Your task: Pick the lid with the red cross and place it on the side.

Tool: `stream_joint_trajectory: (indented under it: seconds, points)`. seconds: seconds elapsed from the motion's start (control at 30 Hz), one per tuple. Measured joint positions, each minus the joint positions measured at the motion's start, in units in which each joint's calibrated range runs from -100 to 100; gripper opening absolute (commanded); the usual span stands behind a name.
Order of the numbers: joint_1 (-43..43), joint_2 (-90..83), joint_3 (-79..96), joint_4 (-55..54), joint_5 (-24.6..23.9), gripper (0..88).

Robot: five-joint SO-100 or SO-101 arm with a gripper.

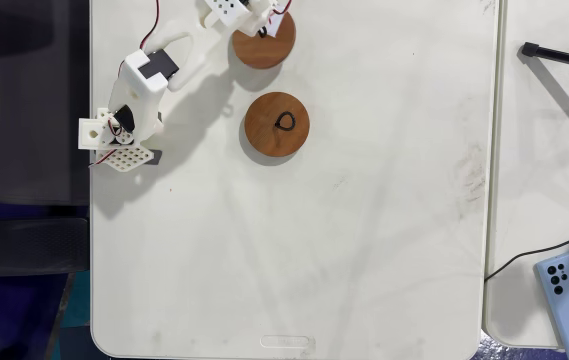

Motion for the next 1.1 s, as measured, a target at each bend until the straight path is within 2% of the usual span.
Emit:
stream_joint_trajectory:
  seconds: [0.13, 0.57, 1.1]
  points:
    - [-0.97, 0.00, 0.00, 0.00, -0.10, 0.1]
    - [-12.42, 1.01, 0.00, 0.00, -0.16, 0.1]
    - [-12.19, 10.34, -19.15, 0.00, -0.52, 0.1]
